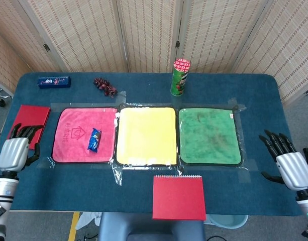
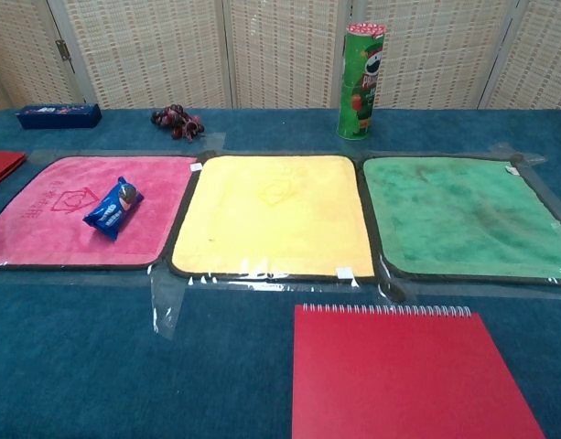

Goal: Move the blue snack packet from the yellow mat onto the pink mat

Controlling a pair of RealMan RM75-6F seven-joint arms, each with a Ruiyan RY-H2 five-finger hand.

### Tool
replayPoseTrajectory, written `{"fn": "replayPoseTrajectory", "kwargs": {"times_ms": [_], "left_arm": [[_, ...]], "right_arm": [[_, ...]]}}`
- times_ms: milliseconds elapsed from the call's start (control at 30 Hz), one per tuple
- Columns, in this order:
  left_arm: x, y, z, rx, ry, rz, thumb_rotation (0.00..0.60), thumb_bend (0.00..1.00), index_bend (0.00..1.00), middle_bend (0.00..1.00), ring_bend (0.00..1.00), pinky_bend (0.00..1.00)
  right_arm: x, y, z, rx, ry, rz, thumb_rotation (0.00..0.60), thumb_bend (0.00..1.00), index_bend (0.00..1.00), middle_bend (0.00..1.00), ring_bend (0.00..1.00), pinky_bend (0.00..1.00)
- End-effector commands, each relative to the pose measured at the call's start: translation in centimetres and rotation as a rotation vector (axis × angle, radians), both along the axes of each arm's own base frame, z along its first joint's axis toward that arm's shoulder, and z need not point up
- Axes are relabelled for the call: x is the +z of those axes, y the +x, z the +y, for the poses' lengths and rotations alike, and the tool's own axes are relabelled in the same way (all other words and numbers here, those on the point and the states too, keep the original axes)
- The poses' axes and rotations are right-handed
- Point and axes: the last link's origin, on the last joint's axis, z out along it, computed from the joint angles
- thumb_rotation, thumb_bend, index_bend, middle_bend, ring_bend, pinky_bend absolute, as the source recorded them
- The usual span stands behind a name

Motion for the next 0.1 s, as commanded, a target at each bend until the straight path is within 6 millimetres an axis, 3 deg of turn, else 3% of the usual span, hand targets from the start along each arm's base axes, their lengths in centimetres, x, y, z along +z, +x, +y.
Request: {"fn": "replayPoseTrajectory", "kwargs": {"times_ms": [33,100], "left_arm": [[-0.2,-1.4,-3.4,0.047,0.083,-0.003,0.6,0.72,0.19,0.23,0.17,0.0],[-0.3,-2.0,-4.9,0.059,0.122,-0.019,0.6,0.72,0.19,0.22,0.17,0.0]], "right_arm": [[-0.1,-0.1,0.4,-0.009,-0.006,-0.011,0.6,0.11,0.0,0.01,0.05,0.0],[-0.1,-0.1,0.8,-0.015,-0.015,-0.017,0.6,0.11,0.0,0.02,0.05,0.0]]}}
